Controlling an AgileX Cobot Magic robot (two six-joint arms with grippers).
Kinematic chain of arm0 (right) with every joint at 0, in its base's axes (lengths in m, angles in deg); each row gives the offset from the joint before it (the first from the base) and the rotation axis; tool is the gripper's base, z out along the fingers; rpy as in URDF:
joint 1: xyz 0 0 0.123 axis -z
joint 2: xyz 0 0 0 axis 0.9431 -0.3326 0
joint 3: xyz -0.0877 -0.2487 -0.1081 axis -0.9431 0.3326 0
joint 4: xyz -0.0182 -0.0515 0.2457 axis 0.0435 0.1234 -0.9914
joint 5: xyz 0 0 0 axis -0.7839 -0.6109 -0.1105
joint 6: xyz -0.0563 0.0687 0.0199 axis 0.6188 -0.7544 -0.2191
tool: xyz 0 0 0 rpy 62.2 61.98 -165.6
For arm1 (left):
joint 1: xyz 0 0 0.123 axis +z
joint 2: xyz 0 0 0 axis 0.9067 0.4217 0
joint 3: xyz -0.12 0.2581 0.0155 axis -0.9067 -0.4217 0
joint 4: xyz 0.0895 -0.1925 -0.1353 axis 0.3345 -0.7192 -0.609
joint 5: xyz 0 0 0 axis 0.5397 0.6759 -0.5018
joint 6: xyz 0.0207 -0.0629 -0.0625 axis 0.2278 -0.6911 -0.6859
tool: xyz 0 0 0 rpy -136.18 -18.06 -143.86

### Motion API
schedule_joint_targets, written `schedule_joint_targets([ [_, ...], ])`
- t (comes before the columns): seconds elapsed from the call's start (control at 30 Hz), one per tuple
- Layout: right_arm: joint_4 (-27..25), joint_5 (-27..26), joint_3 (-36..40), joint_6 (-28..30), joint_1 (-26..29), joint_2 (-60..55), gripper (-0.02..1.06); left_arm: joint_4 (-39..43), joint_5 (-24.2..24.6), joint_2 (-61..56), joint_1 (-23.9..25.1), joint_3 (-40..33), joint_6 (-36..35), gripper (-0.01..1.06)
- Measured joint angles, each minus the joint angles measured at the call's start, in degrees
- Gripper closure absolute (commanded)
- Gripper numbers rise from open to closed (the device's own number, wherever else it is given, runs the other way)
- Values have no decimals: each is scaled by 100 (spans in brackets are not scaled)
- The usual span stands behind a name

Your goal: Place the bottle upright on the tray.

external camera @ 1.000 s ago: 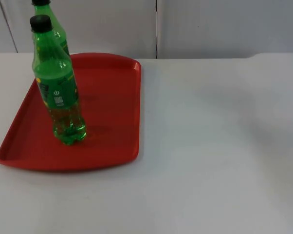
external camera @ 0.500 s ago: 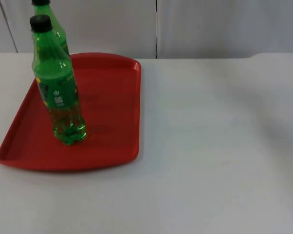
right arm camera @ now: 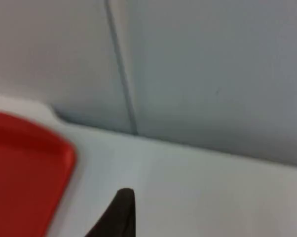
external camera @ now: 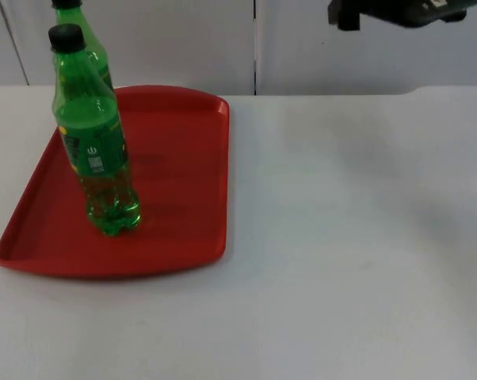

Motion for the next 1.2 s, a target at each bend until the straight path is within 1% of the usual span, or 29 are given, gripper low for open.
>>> schedule_joint_targets([
  [0.03,-234,0,149,47,-77,73,-1,0,0,0,0,0,0,0],
  [0.1,-486,0,472,163,-212,232,-1,0,0,0,0,0,0,0],
  [0.17,-592,8,743,283,-356,345,-1,0,0,0,0,0,0,0],
  [0.2,-592,8,743,283,-356,345,-1,0,0,0,0,0,0,0],
  [0.3,-690,15,1100,544,-584,554,-1,0,0,0,0,0,0,0],
  [0.37,-734,15,1358,699,-664,716,-1,0,0,0,0,0,0,0],
  [0.4,-734,15,1358,699,-664,716,-1,0,0,0,0,0,0,0],
  [0.53,-734,15,1700,1574,-686,927,-1,0,0,0,0,0,0,0],
  [0.57,-734,15,1700,1772,-651,927,-1,0,0,0,0,0,0,0],
  [0.6,-734,15,1700,1772,-651,927,-1,0,0,0,0,0,0,0],
  [0.67,-734,3,1611,2093,-545,927,-1,0,0,0,0,0,0,0],
  [0.7,-734,27,1490,2390,-491,927,-1,0,0,0,0,0,0,0],
  [0.73,-704,168,1335,2848,-439,917,-1,0,0,0,0,0,0,0],
  [0.77,-704,168,1335,2848,-439,917,-1,0,0,0,0,0,0,0],
  [0.8,-704,348,1184,3129,-413,927,-1,0,0,0,0,0,0,0],
  [0.83,-733,647,972,3244,-402,938,-1,0,0,0,0,0,0,0],
  [0.87,-812,906,734,3174,-402,938,-1,0,0,0,0,0,0,0],
  [0.9,-1026,1256,475,2922,-388,938,-1,0,0,0,0,0,0,0],
  [0.93,-1266,1495,268,2697,-375,946,-1,0,0,0,0,0,0,0],
  [0.97,-1266,1495,268,2697,-375,946,-1,0,0,0,0,0,0,0],
  [1.0,-1565,1710,55,2591,-351,960,-1,0,0,0,0,0,0,0],
  [1.03,-2244,2030,-145,2916,-323,992,-1,0,0,0,0,0,0,0],
  [1.07,-2834,2184,-236,3317,-314,1002,-1,0,0,0,0,0,0,0],
  [1.1,-3550,2275,-280,3917,-314,1016,-1,0,0,0,0,0,0,0],
  [1.13,-3550,2275,-280,3917,-314,1016,-1,0,0,0,0,0,0,0],
  [1.2,-4945,2537,-291,5251,-314,1016,-1,0,0,0,0,0,0,0],
])
